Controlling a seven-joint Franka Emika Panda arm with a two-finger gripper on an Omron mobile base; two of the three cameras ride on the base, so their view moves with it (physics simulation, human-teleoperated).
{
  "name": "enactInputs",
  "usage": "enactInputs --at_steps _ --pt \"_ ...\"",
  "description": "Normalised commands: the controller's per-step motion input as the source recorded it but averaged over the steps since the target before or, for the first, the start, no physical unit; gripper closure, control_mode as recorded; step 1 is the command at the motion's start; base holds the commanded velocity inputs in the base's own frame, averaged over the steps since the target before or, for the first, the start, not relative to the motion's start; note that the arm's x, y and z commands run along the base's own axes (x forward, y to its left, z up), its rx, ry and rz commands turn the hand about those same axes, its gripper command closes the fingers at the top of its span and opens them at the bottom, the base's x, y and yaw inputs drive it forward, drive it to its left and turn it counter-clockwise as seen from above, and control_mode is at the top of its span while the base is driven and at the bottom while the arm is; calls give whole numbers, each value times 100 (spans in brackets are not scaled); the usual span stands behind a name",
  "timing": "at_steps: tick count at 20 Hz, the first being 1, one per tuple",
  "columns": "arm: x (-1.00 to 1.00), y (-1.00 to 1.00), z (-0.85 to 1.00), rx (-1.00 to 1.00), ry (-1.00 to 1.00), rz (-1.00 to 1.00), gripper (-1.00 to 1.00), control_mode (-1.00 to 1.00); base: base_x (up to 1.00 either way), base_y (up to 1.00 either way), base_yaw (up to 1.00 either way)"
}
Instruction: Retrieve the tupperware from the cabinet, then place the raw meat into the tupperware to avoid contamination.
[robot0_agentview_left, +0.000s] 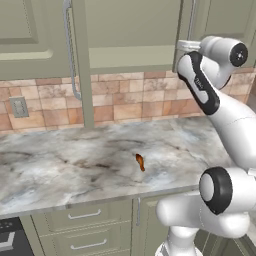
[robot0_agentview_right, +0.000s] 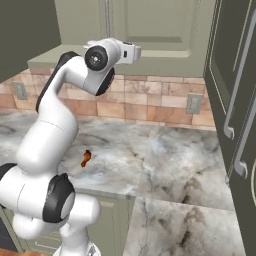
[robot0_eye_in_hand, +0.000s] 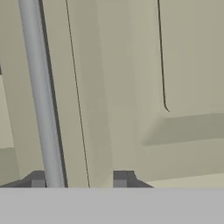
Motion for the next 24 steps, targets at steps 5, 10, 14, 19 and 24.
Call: enactInputs --at_steps 5,10,14,19,24 --pt "-37 -72 8 0 1 0 100 -100 0 0 0" --pt "-40 -80 3 1 0 0 100 -100 0 0 0" --pt "-41 -86 1 2 0 0 100 -100 0 0 0" --pt "-39 -92 0 2 0 0 100 -100 0 0 0" --pt "-38 -98 0 0 0 2 100 -100 0 0 0"
